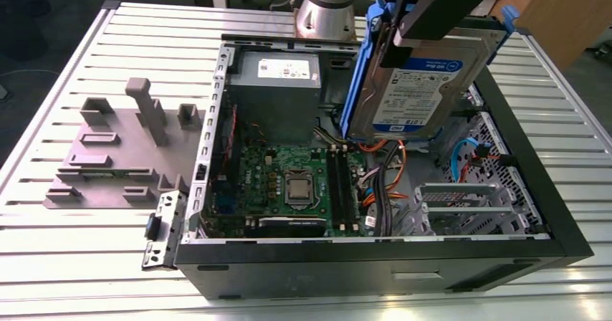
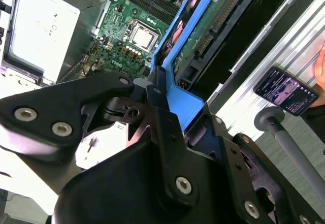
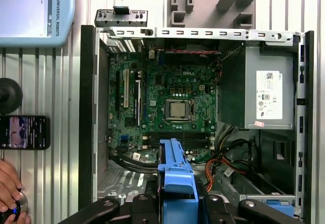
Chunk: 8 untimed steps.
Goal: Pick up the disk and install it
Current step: 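Insert the disk into the insertion slot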
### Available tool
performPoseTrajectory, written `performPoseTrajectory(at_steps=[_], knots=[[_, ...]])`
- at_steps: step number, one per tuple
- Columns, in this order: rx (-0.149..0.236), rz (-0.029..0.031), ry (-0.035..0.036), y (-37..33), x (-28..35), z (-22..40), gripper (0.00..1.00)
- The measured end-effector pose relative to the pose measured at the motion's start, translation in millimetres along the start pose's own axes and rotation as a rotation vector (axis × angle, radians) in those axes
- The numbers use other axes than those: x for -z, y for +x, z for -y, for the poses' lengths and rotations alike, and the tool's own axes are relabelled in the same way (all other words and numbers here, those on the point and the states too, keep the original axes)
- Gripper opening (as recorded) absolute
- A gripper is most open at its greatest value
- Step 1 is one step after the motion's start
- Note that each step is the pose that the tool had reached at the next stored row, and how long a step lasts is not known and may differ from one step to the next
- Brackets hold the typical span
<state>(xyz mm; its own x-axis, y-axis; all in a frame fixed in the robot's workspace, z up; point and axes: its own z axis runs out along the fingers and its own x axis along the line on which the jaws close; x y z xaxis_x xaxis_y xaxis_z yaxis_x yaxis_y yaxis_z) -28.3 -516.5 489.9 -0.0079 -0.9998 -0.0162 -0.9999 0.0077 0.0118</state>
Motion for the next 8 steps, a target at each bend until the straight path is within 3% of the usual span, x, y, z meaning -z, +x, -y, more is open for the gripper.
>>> performPoseTrajectory(at_steps=[5,8], knots=[[0.000,-0.0001,0.0000,0.1,0.0,0.1,0.36],[0.000,0.0000,0.0000,4.6,-1.0,0.2,0.36]])
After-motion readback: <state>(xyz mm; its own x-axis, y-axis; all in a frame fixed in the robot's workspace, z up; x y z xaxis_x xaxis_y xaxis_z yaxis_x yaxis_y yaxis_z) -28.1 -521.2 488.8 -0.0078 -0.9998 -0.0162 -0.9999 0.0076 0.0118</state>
